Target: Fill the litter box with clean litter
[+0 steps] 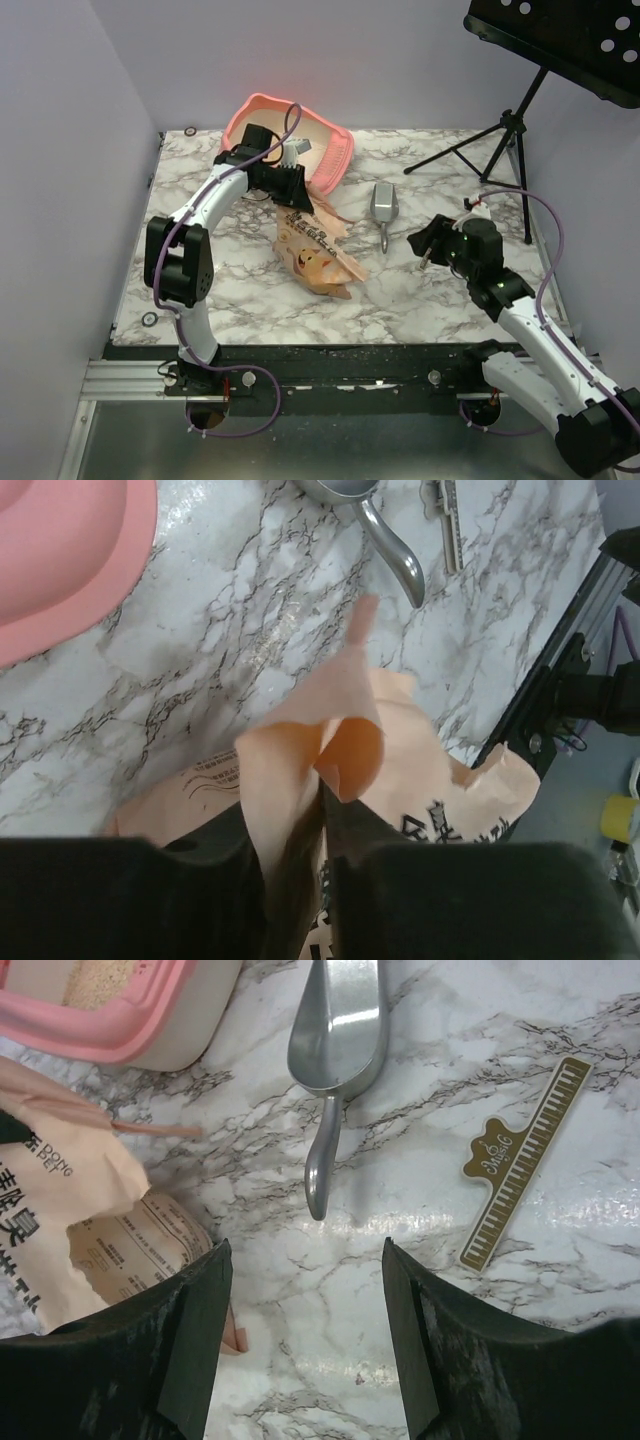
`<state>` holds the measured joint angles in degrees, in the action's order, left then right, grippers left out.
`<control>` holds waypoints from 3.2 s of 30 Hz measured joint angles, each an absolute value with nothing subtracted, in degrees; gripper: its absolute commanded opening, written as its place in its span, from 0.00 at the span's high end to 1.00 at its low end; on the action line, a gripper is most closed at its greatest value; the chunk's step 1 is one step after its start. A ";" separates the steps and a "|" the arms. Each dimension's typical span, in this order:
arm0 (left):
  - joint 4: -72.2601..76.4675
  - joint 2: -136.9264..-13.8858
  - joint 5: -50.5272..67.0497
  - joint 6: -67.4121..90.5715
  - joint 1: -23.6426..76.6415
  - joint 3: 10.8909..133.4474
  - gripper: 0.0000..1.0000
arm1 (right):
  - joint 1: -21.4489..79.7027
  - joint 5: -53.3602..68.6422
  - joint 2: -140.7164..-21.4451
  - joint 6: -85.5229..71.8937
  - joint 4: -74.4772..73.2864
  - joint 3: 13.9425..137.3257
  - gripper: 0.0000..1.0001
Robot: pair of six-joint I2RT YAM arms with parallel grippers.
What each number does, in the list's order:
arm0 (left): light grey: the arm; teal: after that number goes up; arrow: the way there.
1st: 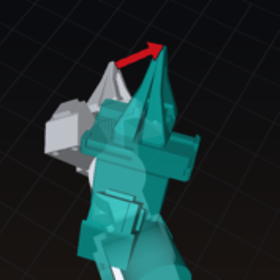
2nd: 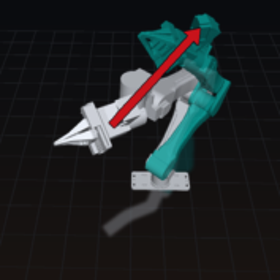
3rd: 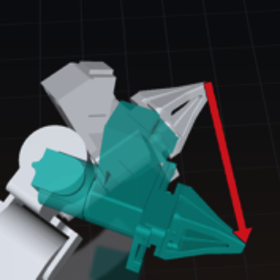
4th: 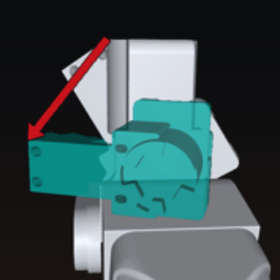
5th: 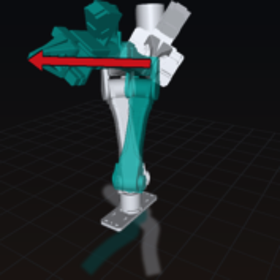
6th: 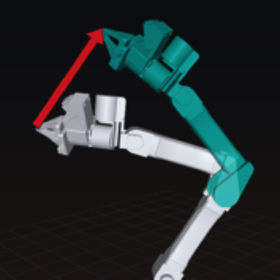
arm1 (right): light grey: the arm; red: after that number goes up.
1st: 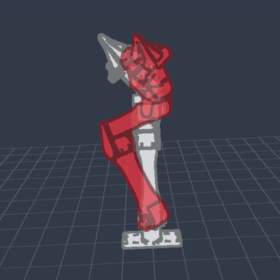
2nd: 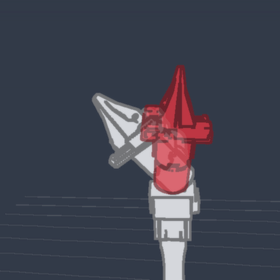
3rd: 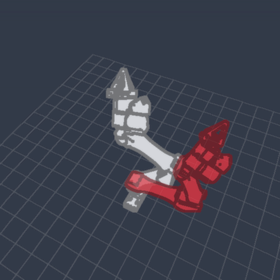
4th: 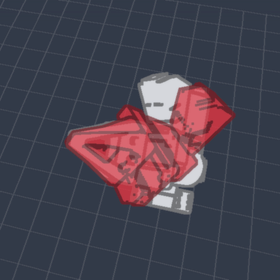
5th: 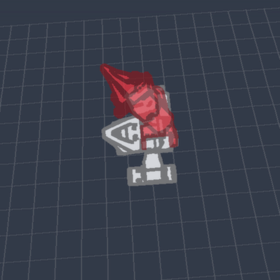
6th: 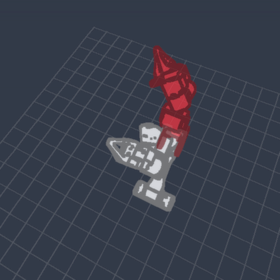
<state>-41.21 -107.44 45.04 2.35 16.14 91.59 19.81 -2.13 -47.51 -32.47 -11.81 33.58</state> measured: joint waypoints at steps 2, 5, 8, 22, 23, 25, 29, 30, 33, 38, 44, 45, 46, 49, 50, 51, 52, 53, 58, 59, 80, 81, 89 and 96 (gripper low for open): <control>-39.79 -106.61 45.82 2.83 15.84 90.11 0.90 | 19.81 -1.13 -47.33 -31.75 -11.79 33.82 0.32; -35.90 -103.83 46.98 4.27 15.59 86.43 0.98 | 19.84 1.37 -47.68 -29.67 -11.51 35.14 0.32; -30.50 -99.79 47.99 5.74 15.59 81.17 1.00 | 19.94 4.69 -49.41 -27.22 -10.15 37.43 0.32; 17.21 -78.61 52.25 23.73 15.46 48.25 1.00 | 25.69 26.57 -67.64 -8.80 2.15 55.92 0.28; 18.72 -78.50 52.75 24.51 15.46 47.72 1.00 | 26.02 28.62 -68.88 -6.44 2.28 57.04 0.28; 20.84 -78.43 53.23 25.52 15.44 46.89 1.00 | 26.37 32.64 -71.11 -1.67 1.83 59.22 0.26; 26.37 -77.54 53.60 27.42 15.44 44.18 1.00 | 26.57 40.62 -76.64 7.81 -2.44 65.87 0.25; 27.38 -77.12 53.63 27.66 15.44 43.53 1.00 | 26.59 42.30 -78.35 9.96 -4.19 67.83 0.25; 29.43 -75.99 53.76 28.18 15.46 42.15 1.00 | 27.09 45.76 -83.64 15.46 -9.17 73.23 0.25; 31.18 -75.26 54.26 28.95 15.49 41.45 1.00 | 28.51 48.53 -90.83 21.23 -16.43 77.95 0.25; 32.08 -74.98 54.33 29.21 15.51 41.32 1.00 | 32.99 49.50 -95.37 25.56 -23.38 80.77 0.29; 32.10 -74.83 54.30 29.21 15.51 41.21 1.00 | 33.82 49.65 -95.79 25.93 -24.18 81.06 0.35; 32.12 -74.63 54.30 29.21 15.49 41.06 1.00 | 34.46 49.80 -96.18 26.26 -24.73 81.38 0.55; 32.58 -72.93 53.95 29.19 15.49 39.51 0.78 | 36.07 49.56 -97.41 27.03 -25.82 82.50 0.99; 32.56 -72.05 53.80 29.12 15.49 38.92 0.55 | 36.34 48.73 -97.58 26.44 -25.87 82.78 1.00; 32.40 -71.13 53.15 28.42 15.51 38.39 0.28 | 36.58 48.42 -97.62 26.04 -25.74 82.89 0.99; 32.32 -69.69 51.68 28.10 15.66 38.22 0.01 | 36.88 47.88 -97.56 25.71 -25.78 82.91 0.99; 31.88 -68.31 50.33 27.46 15.77 38.41 0.01 | 37.36 47.00 -97.41 25.43 -25.76 82.91 0.99; 18.74 -59.31 40.47 17.54 16.01 45.80 0.01 | 40.42 40.73 -96.40 24.27 -26.00 84.05 0.99; 15.57 -57.98 37.89 15.51 16.25 47.86 0.01 | 40.95 39.44 -96.38 24.16 -27.29 85.34 0.99; -8.75 -41.95 2.61 1.06 17.54 45.17 0.01 | 53.01 16.19 -110.45 25.47 -48.10 119.22 1.00; -8.80 -41.78 2.46 0.93 17.80 45.17 0.01 | 53.23 16.25 -109.97 25.30 -46.85 117.08 1.00; -9.87 -40.77 2.04 -3.03 21.08 44.84 0.01 | 53.52 16.29 -106.94 22.39 -38.92 108.12 0.46; -14.92 -39.55 2.11 -6.83 23.09 48.29 0.01 | 53.52 11.42 -95.96 19.38 -32.86 98.43 0.28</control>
